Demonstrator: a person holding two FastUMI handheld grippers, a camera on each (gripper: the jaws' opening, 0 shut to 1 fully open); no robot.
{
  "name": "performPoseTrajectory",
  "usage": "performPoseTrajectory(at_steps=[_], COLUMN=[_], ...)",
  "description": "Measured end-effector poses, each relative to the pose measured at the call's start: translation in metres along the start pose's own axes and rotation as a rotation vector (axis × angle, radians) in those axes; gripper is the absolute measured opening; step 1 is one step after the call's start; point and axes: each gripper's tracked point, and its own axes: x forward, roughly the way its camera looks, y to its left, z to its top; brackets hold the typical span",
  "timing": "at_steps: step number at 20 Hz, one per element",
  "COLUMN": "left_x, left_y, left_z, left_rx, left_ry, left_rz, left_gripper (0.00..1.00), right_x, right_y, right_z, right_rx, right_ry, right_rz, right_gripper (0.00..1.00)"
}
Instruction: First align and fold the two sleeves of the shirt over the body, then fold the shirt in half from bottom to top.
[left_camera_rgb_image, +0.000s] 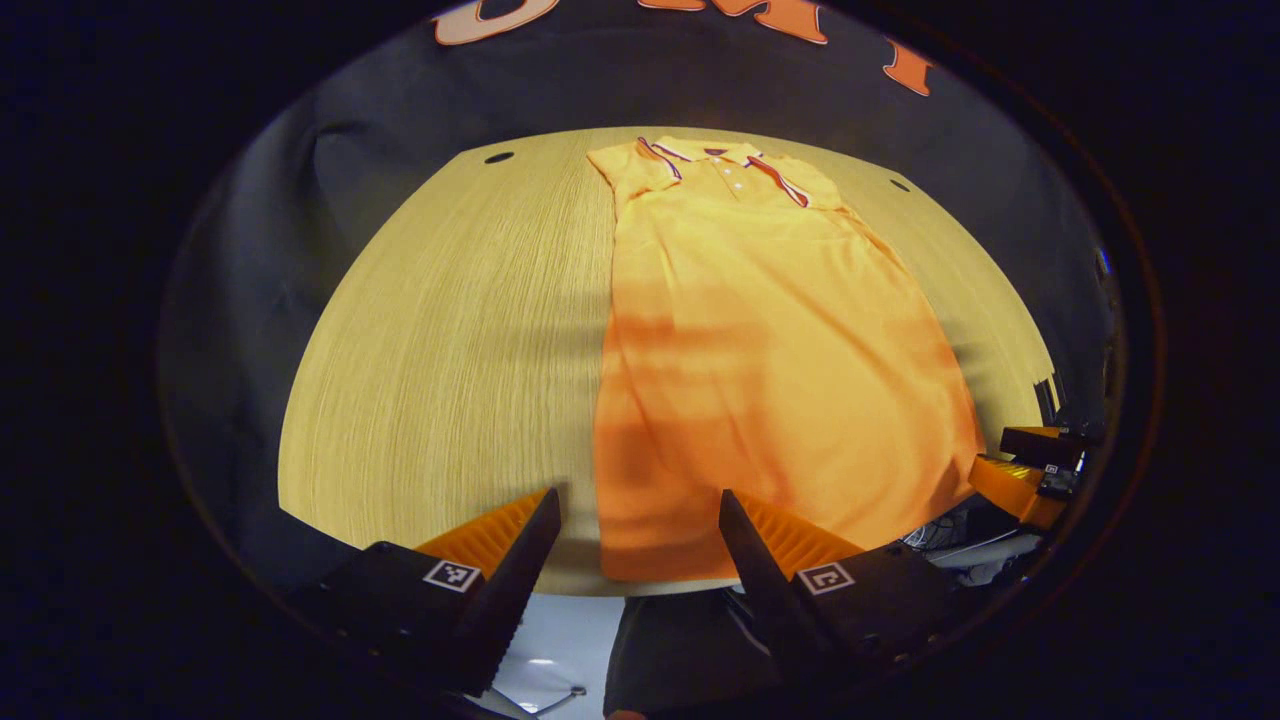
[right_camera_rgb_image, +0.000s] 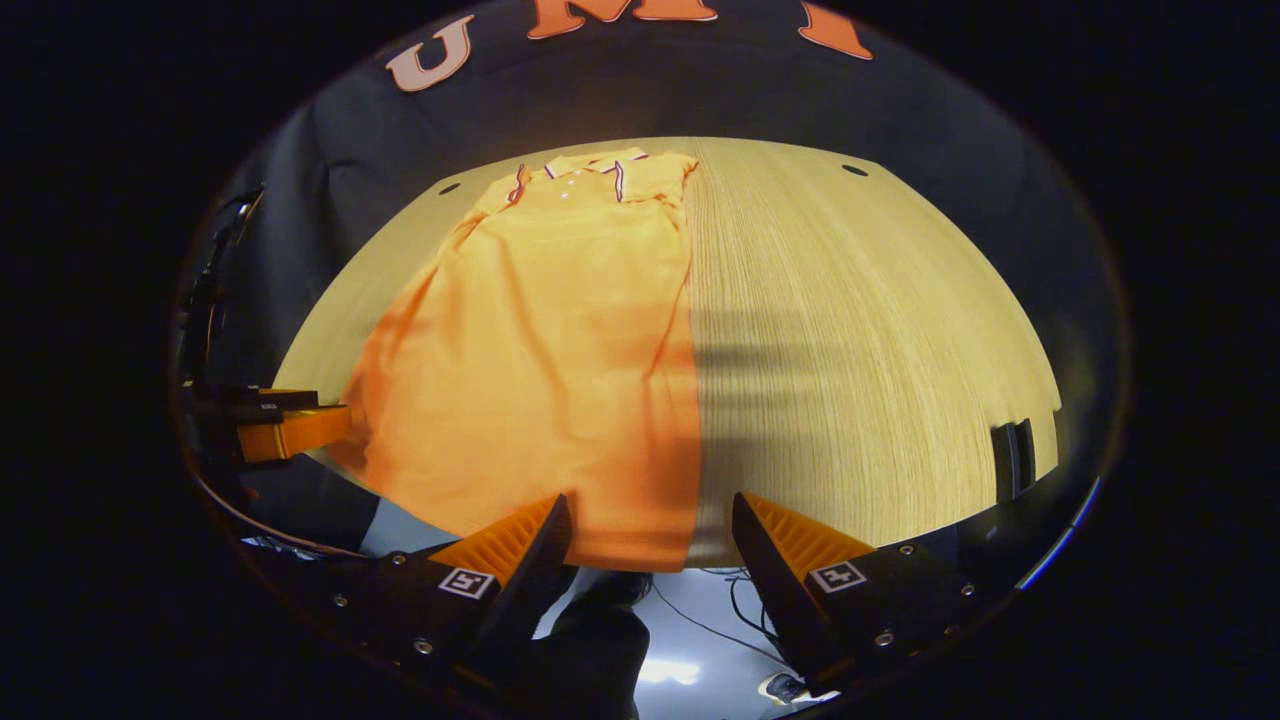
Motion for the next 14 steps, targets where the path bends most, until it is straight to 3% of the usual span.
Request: performPoseTrajectory(at_steps=[4, 6, 8, 10, 11, 13, 14], left_x=[0.008, 0.009, 0.01, 0.014, 0.013, 0.02, 0.018], left_y=[-0.007, -0.005, -0.006, -0.012, -0.02, -0.023, -0.028], left_z=[-0.013, -0.009, -0.005, -0.001, 0.007, 0.009, 0.011], left_rx=[-0.016, -0.011, -0.005, 0.014, 0.031, 0.066, 0.08], left_ry=[0.052, 0.038, 0.02, -0.002, -0.033, -0.043, -0.047], left_rz=[-0.015, 0.006, 0.002, -0.014, -0.039, -0.046, -0.062], left_gripper=[0.99, 0.99, 0.98, 0.97, 0.91, 0.08, 0.08], right_x=[0.01, 0.014, 0.015, 0.018, 0.018, 0.018, 0.018], right_y=[0.001, -0.003, 0.002, 0.001, 0.011, 0.034, 0.035], right_z=[-0.009, -0.008, -0.006, 0.001, 0.001, -0.001, -0.001], right_rx=[-0.032, -0.104, -0.111, -0.055, -0.011, 0.1, 0.141], right_ry=[0.031, 0.028, 0.018, -0.012, -0.001, 0.034, 0.045], right_rz=[-0.006, -0.046, -0.035, -0.032, 0.031, 0.161, 0.195], right_gripper=[0.96, 0.89, 0.8, 0.46, 0.2, 0.17, 0.17])
